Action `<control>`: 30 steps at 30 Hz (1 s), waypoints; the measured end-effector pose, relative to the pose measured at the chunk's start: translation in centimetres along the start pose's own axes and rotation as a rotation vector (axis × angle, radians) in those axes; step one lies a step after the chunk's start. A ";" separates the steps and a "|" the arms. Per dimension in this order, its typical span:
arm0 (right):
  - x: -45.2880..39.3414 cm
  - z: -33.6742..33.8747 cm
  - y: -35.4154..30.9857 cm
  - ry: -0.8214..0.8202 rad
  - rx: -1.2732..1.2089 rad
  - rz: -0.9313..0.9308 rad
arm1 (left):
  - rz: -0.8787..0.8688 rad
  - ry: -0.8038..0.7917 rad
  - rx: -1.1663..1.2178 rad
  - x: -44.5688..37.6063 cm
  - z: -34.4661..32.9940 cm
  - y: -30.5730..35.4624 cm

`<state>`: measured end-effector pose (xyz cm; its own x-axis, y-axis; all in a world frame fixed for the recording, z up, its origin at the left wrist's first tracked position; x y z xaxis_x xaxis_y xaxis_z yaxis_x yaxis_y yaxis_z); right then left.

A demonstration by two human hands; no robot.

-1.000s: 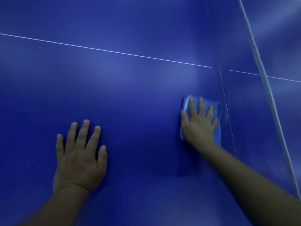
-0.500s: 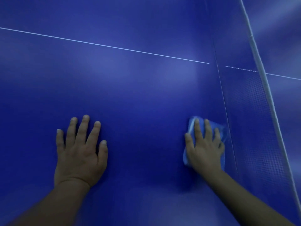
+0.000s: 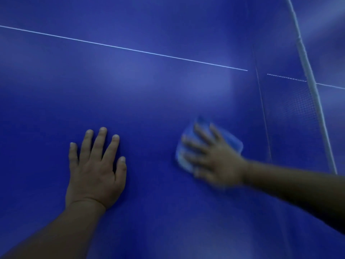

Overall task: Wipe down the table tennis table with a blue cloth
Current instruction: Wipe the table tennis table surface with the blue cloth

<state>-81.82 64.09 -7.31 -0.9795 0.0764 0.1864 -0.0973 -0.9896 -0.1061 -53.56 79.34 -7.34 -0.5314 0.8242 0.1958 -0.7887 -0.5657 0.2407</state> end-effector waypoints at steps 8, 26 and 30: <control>-3.8 2.9 11.0 0.042 0.049 -0.182 | -0.004 0.026 0.005 0.0 -0.2 -0.1; 1.4 0.4 1.5 0.200 -0.056 -0.524 | -0.022 0.065 0.012 0.1 -0.4 -0.3; 2.4 -0.2 -0.5 0.245 -0.092 -0.806 | -0.014 0.073 0.018 0.1 -0.5 -0.4</control>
<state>-84.15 64.82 -7.06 -0.6136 0.7892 0.0231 -0.7860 -0.6078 -0.1127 -53.43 79.68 -7.87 -0.5420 0.8314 0.1226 -0.7909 -0.5540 0.2600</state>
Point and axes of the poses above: each hand's wrist, its own x-axis away from the middle knuckle, its own z-axis out of the back of the hand, y = z × x, the point moved 2 cm from there along -x, towards the middle knuckle, and after that the axes turned 13 degrees about z, right-handed, at the moved point
